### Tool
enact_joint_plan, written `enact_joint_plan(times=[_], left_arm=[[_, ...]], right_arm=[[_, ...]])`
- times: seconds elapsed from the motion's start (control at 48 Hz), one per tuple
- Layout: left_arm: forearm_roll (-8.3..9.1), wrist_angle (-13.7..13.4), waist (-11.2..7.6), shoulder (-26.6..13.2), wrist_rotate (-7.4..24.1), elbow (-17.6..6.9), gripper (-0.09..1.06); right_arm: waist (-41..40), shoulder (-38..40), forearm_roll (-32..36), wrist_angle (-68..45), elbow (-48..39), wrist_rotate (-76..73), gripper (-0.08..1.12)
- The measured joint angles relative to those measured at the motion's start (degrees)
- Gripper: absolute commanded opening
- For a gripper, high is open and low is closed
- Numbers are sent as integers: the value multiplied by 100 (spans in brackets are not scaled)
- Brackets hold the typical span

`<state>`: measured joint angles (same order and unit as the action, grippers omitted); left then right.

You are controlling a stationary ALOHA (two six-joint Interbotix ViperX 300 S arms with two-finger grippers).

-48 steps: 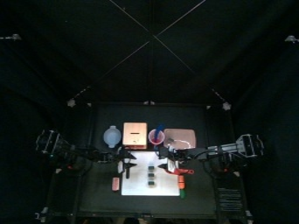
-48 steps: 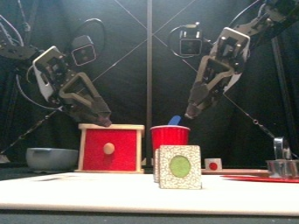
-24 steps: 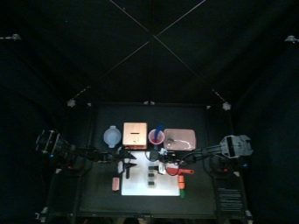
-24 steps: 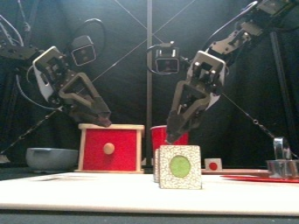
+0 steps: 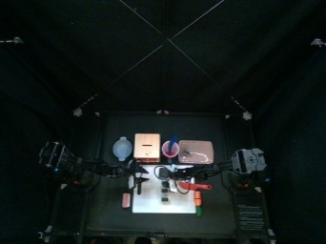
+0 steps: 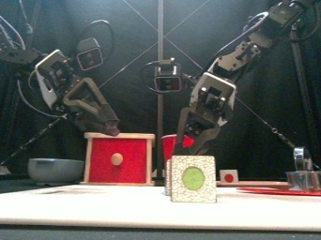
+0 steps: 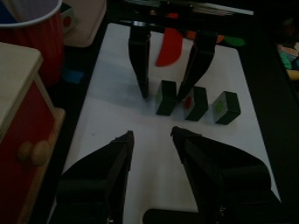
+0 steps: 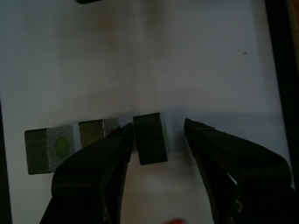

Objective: Place sushi on board then cut the sushi with the knife then place the pieces on the plate
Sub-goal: Place the 4 sushi pieces on the plate

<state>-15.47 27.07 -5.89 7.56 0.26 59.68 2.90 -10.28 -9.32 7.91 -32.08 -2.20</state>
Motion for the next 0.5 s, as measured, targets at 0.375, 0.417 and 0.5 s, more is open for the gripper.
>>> enact_joint_plan(times=[0.375,0.417,0.5], left_arm=[[0,0,0,0,-9,0,80],[0,0,0,0,-9,0,80],[0,0,0,0,-18,0,80]], right_arm=[[26,-35,53,79,18,-18,53],[18,62,26,176,-44,-18,53],[-26,404,0,360,-202,-18,53]])
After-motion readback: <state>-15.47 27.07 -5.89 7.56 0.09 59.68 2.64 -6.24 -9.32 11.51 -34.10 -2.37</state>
